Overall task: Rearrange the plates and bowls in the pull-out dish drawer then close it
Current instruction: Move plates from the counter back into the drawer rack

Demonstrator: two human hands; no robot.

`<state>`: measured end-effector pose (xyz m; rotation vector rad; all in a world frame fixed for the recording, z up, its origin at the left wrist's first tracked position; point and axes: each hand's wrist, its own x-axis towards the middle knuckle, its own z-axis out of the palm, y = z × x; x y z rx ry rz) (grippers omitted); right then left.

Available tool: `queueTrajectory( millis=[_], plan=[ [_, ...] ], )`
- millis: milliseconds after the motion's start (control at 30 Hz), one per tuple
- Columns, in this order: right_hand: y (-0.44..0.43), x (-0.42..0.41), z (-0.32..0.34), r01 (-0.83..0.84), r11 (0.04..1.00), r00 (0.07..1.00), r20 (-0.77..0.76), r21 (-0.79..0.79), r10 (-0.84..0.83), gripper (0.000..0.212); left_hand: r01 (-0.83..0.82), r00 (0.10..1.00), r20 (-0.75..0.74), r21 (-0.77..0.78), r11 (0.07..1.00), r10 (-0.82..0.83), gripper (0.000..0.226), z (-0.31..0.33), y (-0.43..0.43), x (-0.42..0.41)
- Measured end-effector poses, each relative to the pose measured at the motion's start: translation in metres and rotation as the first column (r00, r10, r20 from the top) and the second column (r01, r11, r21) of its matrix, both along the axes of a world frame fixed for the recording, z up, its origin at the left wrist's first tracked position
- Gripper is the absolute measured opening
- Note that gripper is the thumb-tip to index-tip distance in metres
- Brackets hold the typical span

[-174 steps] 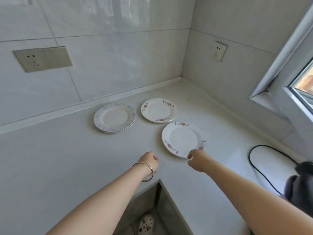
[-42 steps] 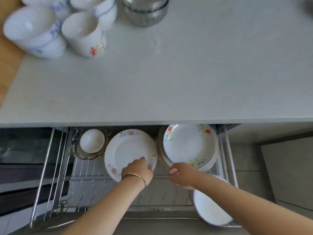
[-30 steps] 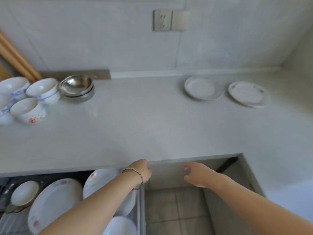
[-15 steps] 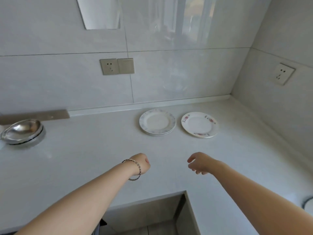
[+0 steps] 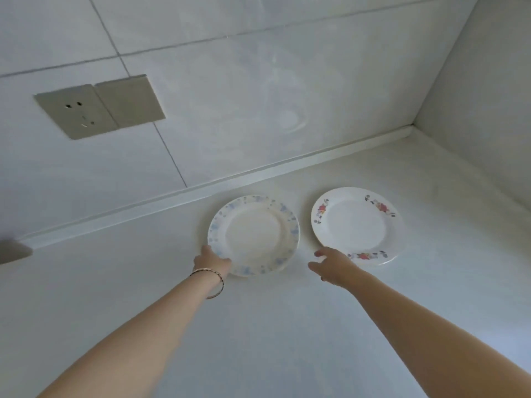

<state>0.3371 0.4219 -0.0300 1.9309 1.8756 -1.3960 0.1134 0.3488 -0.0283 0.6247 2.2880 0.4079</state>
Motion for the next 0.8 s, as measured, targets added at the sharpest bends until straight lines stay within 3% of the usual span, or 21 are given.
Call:
queueTrajectory(
  millis=[133, 367, 533, 700, 800],
  plan=[
    [0.028, -0.041, -0.033, 0.215, 0.972, 0.968, -0.112, -0.092, -0.225, 0.081, -0.144, 0.988, 0.07, 0.046, 0.988, 0.141, 0.054, -0.034, 0.038, -0.031],
    [0.043, -0.063, -0.051, 0.352, 0.917, 0.893, -0.224, -0.188, -0.389, 0.05, -0.186, 0.968, 0.177, 0.025, 0.982, 0.179, 0.046, -0.059, 0.057, -0.061],
    [0.024, -0.056, -0.04, 0.372, 0.916, 0.892, -0.215, -0.149, -0.397, 0.041, -0.191, 0.966, 0.181, 0.021, 0.981, 0.185, 0.045, -0.046, 0.042, -0.051],
    [-0.002, -0.028, -0.009, 0.334, 0.941, 0.895, -0.294, -0.055, -0.335, 0.028, -0.284, 0.928, 0.295, 0.155, 0.946, 0.229, 0.036, -0.018, -0.007, -0.027],
    [-0.022, -0.011, 0.02, 0.292, 0.956, 0.9, -0.338, 0.004, -0.274, 0.032, -0.331, 0.906, 0.343, 0.207, 0.921, 0.248, 0.032, 0.004, -0.041, -0.005]
  ],
)
